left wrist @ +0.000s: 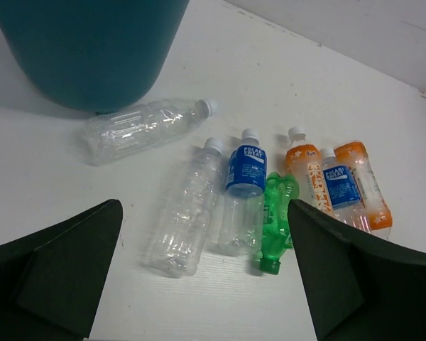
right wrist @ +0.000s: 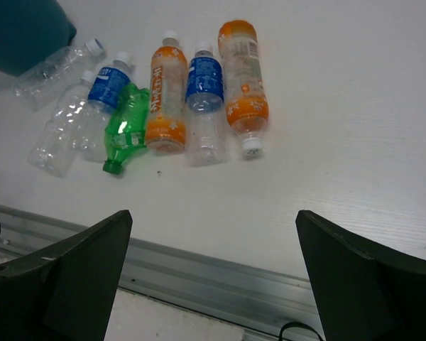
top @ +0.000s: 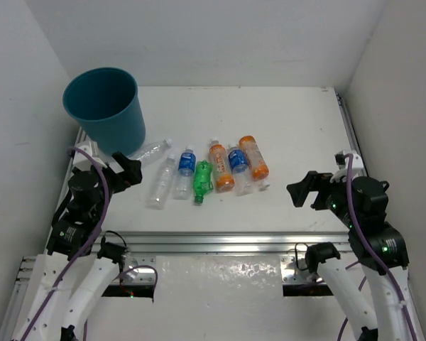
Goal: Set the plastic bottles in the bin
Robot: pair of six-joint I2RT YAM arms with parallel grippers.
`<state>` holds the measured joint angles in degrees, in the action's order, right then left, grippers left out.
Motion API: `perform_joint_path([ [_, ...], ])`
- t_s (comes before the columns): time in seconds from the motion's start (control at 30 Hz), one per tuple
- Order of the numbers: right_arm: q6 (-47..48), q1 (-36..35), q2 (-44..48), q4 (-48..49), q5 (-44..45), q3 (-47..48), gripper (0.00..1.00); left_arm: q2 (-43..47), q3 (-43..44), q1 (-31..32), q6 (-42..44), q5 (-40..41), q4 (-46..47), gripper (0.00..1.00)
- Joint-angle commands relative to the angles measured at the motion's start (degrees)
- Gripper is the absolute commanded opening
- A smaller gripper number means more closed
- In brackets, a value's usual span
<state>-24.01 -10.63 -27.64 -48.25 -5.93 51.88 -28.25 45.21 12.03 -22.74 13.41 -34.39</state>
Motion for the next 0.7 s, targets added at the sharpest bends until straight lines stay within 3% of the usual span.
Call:
perform_joint_path([
  [0.0, 0.02, 0.17, 2.76, 4.92, 0.05, -0.99, 0.99, -0.23, 0.05, -0.34, 0.42, -1.02, 3.19, 1.0],
  [0.33, -2.62, 0.17, 1.37, 13.7, -3.91, -4.94, 0.99, -1.37, 0.05, -0.34, 0.33, -0.93, 3.1, 0.99],
  [0.53, -0.7, 0.17, -17.33, 19.76, -4.96, -3.89, 0.99, -1.02, -0.04, -0.34, 0.33, -0.67, 3.19, 1.0],
  [0.67, 3.79, 0.09, -34.11, 23.28, -5.58, 3.2, 0.98, -1.63, -0.04, -0.34, 0.24, -0.75, 3.02, 1.0],
])
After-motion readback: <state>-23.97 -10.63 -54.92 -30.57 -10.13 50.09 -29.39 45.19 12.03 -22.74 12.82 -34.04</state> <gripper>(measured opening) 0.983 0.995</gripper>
